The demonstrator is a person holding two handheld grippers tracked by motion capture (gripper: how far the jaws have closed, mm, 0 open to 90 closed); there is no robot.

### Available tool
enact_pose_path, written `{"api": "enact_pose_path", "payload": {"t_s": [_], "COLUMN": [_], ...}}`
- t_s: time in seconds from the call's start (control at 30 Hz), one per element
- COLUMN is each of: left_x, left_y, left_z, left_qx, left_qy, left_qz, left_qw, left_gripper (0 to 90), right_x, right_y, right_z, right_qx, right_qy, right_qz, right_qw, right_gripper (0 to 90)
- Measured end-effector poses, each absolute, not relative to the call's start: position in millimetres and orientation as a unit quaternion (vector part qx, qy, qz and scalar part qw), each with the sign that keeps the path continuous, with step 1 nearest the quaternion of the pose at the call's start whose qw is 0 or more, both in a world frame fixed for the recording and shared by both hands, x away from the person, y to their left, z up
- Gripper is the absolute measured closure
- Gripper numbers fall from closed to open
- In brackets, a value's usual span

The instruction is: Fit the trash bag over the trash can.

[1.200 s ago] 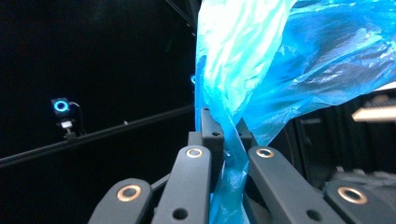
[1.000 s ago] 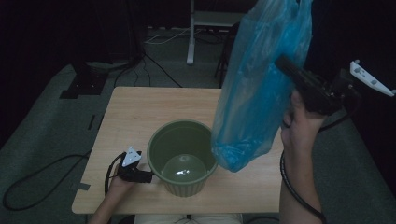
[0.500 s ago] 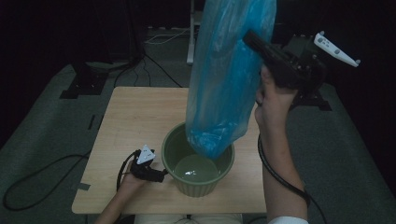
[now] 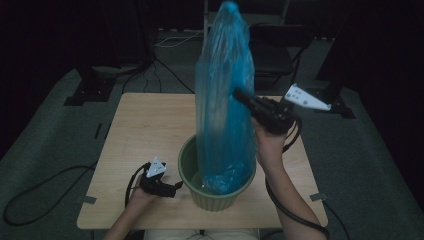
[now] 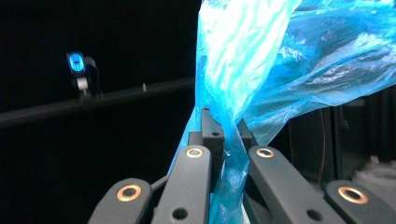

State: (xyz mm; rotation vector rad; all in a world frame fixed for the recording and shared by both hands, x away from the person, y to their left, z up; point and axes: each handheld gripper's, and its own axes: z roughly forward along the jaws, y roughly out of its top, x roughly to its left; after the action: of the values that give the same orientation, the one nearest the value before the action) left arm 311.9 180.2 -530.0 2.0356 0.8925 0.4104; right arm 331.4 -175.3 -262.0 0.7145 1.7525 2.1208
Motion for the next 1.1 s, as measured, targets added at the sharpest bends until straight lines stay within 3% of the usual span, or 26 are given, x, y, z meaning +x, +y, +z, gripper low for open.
{"api": "enact_pose_path", "payload": {"t_s": [0.6, 0.9, 1.1], "left_x": [308, 302, 299], "left_y": [197, 198, 202], "left_z": [-505, -491, -471], "left_qx": [0.784, 0.779, 0.776], "left_qy": [0.385, 0.383, 0.383], "left_qz": [0.173, 0.180, 0.191], "left_qw": [0.454, 0.462, 0.464], "left_gripper": [0.2, 0.2, 0.2], "right_x": [301, 287, 284], "right_y": [-206, -201, -207], "right_z": [-350, -388, -381], "right_qx": [0.301, 0.317, 0.322], "right_qy": [0.662, 0.691, 0.691], "right_qz": [0.679, 0.646, 0.643], "right_qw": [0.097, 0.065, 0.081], "right_gripper": [89.1, 85.6, 68.2]}}
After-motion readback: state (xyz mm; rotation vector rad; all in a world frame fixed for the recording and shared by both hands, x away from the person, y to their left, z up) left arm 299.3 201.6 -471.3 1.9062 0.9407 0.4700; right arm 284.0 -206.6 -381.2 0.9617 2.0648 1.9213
